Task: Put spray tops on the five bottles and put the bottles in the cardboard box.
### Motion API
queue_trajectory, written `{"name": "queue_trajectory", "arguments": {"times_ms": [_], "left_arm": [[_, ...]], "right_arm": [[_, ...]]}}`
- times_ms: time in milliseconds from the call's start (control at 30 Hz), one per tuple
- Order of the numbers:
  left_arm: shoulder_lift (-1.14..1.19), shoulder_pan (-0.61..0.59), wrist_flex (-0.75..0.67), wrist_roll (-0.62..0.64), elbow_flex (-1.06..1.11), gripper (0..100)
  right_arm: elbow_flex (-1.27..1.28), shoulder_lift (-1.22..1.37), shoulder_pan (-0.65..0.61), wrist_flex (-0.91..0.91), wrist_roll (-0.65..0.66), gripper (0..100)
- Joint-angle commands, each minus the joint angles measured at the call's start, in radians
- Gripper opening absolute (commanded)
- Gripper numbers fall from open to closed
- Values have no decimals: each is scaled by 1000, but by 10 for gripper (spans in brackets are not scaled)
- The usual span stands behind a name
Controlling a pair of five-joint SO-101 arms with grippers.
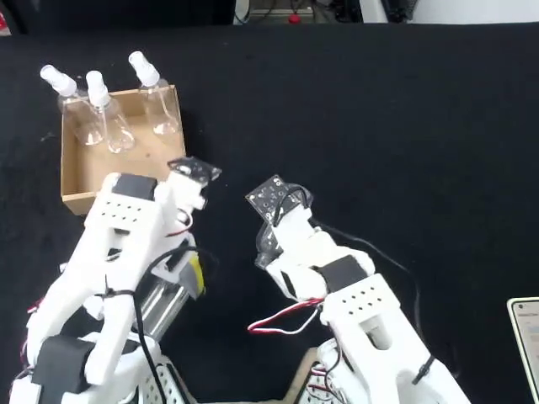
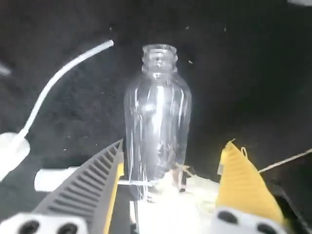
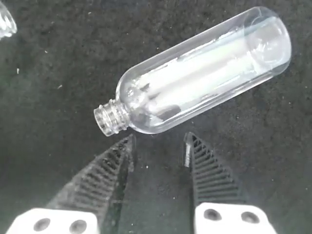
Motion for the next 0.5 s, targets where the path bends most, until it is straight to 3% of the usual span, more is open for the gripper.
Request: {"name": "queue_trajectory", "arguments": {"times_ms": [0, 200, 333, 467], "left_arm": [[2, -15, -140, -25, 70, 303], [80, -12, -310, -25, 125, 303], [120, -8, -339, -25, 122, 299], [124, -8, -339, -25, 124, 163]], "right_arm": [[-5, -27, 15, -21, -8, 164], [-2, -27, 15, -21, -8, 164], [-2, -27, 15, -21, -8, 164], [-2, -27, 15, -21, -8, 164]]}}
